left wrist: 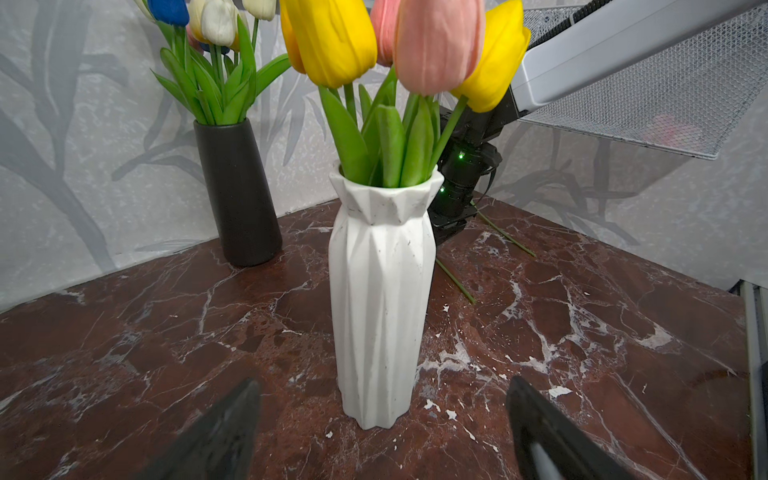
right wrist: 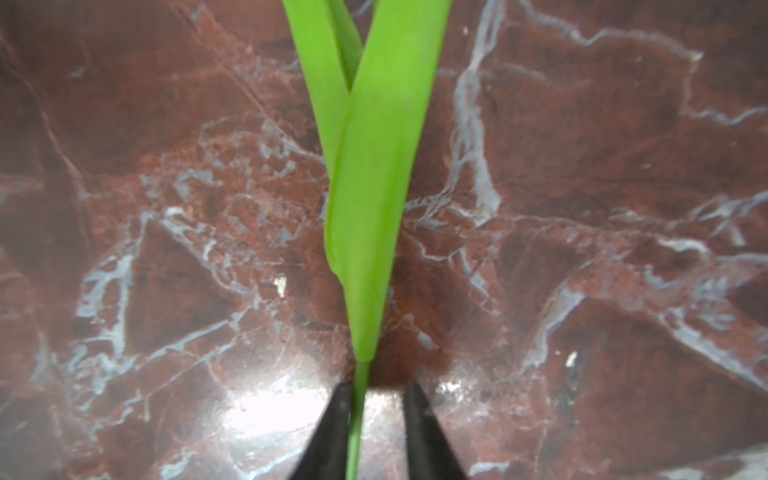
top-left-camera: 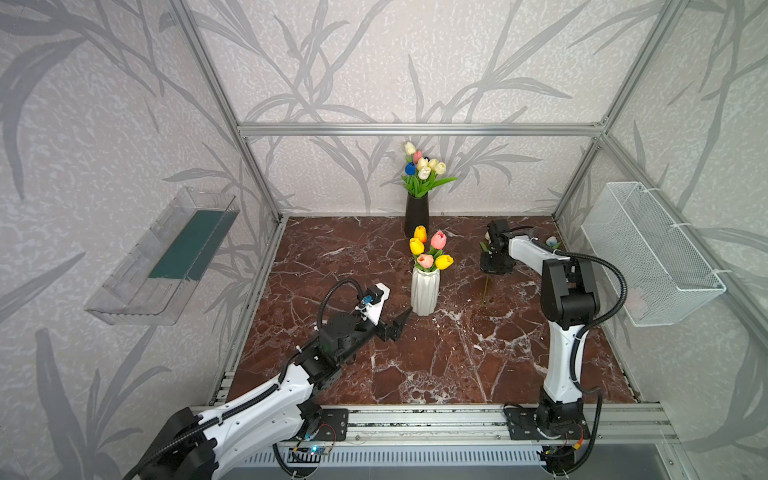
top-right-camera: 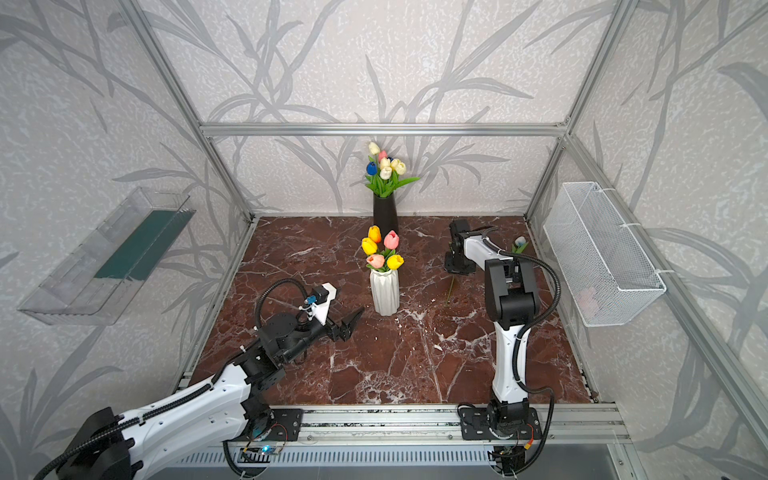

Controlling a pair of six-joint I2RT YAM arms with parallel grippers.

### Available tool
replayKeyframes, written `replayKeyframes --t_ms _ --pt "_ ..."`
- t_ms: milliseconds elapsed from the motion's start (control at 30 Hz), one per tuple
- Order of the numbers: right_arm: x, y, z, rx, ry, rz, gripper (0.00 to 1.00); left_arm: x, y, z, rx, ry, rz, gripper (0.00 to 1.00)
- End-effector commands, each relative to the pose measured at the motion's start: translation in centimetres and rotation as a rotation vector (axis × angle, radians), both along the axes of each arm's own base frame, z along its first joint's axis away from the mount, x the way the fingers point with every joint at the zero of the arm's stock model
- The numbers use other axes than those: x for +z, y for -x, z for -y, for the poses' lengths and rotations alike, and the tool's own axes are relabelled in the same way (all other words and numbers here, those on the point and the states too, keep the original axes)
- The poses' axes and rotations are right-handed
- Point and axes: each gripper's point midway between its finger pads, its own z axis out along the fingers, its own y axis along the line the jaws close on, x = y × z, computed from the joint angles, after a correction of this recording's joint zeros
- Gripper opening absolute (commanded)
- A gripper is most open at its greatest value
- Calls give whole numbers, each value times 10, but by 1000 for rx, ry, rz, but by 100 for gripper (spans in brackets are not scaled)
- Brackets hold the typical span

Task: Arrange the flowers into the vase
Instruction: 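Grasp the loose white tulip stem on the table with the right gripper, then lift the white tulip upright and carry it toward the white vase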

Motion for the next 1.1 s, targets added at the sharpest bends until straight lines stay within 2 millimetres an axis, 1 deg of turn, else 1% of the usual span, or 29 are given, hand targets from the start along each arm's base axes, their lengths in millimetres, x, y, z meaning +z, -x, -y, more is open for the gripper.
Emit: replayKeyframes --t_ms 0,67,167,233,300,333,400,433,500,533,600,667,700,767,833,867,967,1067 --pt "-9 12 0 -3 5 -67 19 23 -3 3 3 20 50 92" --pt "-8 11 0 1 1 -62 12 22 -3 2 8 19 49 92" --pt "-8 11 -1 5 -4 -65 12 21 -4 0 17 18 52 93" --pt "-4 11 -2 10 -9 -52 6 22 -4 0 16 13 56 93" --pt "7 11 -3 11 -21 -5 3 24 -4 0 16 12 63 93" --pt "15 12 -4 12 -30 33 2 26 -5 0 18 13 66 93" --pt "39 14 -5 17 -46 119 1 30 -5 1 18 15 77 94" --pt "56 15 -6 25 -63 176 0 32 -5 1 18 17 82 94" --pt "99 15 -15 63 -121 336 0 37 -5 1 17 24 92 94" --pt "129 18 -22 92 -170 447 0 38 -5 1 19 29 97 94" --pt "189 30 -41 182 -289 684 0 42 -8 -1 35 41 111 94" --pt "260 58 -63 298 -424 989 0 45 -12 -6 73 60 109 94" --pt "287 75 -69 339 -468 1114 0 46 -14 -9 94 78 106 94" --pt "337 117 -83 445 -560 1331 0 50 -16 -12 108 93 126 94" --pt "373 158 -102 598 -630 1493 0 51 -17 -12 112 85 134 95" --pt "384 174 -111 643 -652 1539 0 51 -18 -12 118 80 135 94" --pt "401 205 -141 774 -721 1602 0 51 -19 -11 112 70 133 94" --pt "409 225 -160 828 -760 1672 0 51 -19 -10 109 66 130 95"
